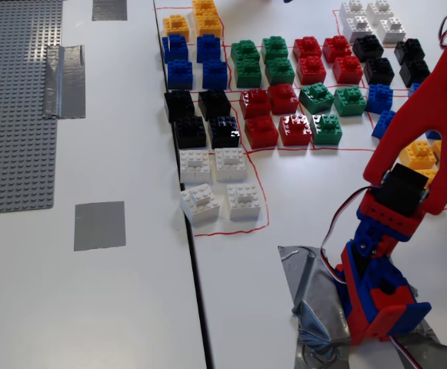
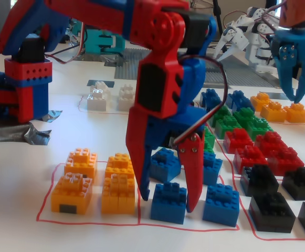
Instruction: Grab the block and put it in the grey marker
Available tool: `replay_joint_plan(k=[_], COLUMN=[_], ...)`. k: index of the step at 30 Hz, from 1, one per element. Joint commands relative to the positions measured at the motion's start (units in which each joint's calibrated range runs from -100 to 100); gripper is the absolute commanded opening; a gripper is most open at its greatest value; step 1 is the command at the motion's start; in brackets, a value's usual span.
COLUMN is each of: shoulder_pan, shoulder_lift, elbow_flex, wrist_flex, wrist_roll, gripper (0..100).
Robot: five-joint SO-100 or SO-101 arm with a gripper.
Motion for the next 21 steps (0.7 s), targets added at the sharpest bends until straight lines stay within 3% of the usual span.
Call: replay_joint_plan(k=[1, 10, 21], shoulder_pan=[-1.0, -2.1, -3.1], shoulder_lift=[-2.4, -2.2, -13.5], elbow_flex=[-4.7, -4.6, 4.8], wrist_flex=[-0.7, -0.7, 1.6], wrist_roll=[-0.5, 1.6, -0.9], gripper=[20, 0, 0])
